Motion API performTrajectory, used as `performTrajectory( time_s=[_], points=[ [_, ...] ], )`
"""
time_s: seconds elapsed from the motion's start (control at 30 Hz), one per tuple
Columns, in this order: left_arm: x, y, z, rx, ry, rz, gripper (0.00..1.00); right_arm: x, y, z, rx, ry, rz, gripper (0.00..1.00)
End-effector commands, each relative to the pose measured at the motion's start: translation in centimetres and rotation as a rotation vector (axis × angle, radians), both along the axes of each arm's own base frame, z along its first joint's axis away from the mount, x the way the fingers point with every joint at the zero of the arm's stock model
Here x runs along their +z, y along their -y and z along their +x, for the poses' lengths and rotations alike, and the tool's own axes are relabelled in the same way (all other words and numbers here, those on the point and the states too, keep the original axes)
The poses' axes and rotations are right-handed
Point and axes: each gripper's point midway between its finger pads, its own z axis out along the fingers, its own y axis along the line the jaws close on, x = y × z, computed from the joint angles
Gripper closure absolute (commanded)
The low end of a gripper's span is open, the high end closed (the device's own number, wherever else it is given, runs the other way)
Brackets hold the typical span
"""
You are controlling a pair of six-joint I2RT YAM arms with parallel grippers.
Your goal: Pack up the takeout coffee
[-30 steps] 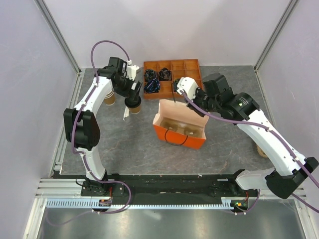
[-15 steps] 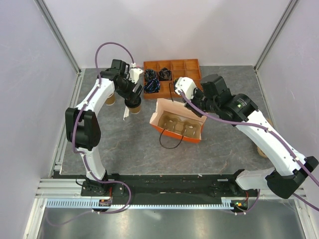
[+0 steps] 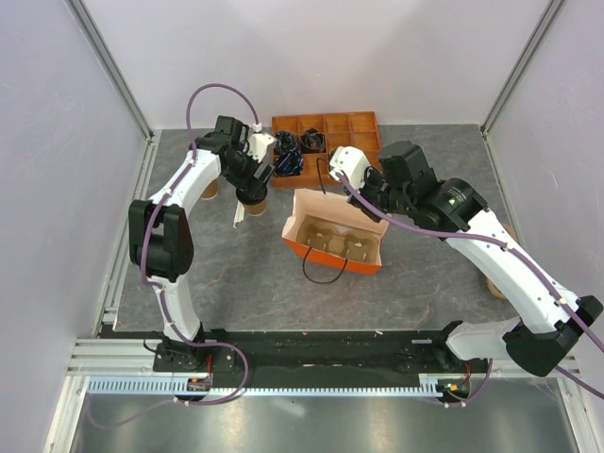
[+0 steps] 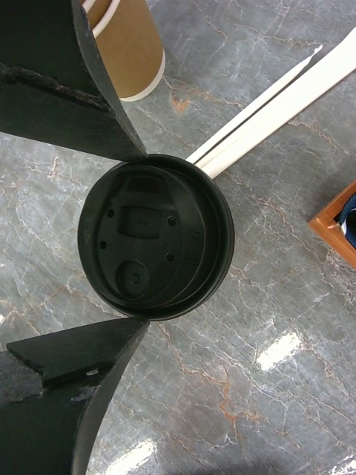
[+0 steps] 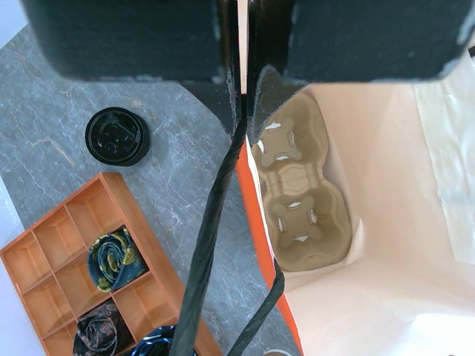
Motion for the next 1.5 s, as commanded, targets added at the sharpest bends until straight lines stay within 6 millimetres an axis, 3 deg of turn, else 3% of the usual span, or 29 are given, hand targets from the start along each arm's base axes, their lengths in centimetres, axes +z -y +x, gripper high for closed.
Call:
performTrajectory(
  time_s=[0.0,0.23,0.43,0.6,0.67,0.9,1.03,1.13,1.33,1.47],
  points=[
    [-0.1,0.3,0.9,-0.046,0.042,0.017,0.09,2.5,-0.2,0.2,-0.003,0.069,0.054,1.00],
    [-0.9,0.3,0.6,-0.054,0.034,0.023,0.12,2.5,-0.3,0.3,-0.005,0.067,0.056,1.00],
    [-1.0,0.4,0.0,-0.068,0.031,0.025,0.23,3.1,-0.3,0.4,-0.005,0.084,0.065,1.00],
    [0.1,0.4,-0.5,-0.071,0.050,0.015,0.32,3.8,-0.5,0.5,0.014,0.119,0.075,1.00],
    [0.6,0.4,-0.7,-0.067,0.057,0.011,0.40,3.9,-0.6,0.6,0.023,0.140,0.081,1.00],
    [6.3,1.5,-2.2,-0.029,0.126,-0.105,0.56,4.9,-0.5,0.2,0.036,0.249,0.122,1.00],
    [11.5,1.7,-4.4,-0.023,0.204,-0.176,0.57,4.1,-0.6,-0.3,0.054,0.261,0.111,1.00],
    [14.0,2.0,-6.3,-0.046,0.219,-0.218,0.58,3.2,-0.6,-0.6,0.059,0.261,0.093,1.00],
    [21.1,2.8,-11.7,-0.108,0.286,-0.341,0.58,2.6,0.1,0.2,-0.018,0.265,0.090,1.00],
    [27.1,4.1,-16.2,-0.187,0.339,-0.479,0.58,2.5,0.4,0.5,-0.061,0.257,0.078,1.00]
  ],
)
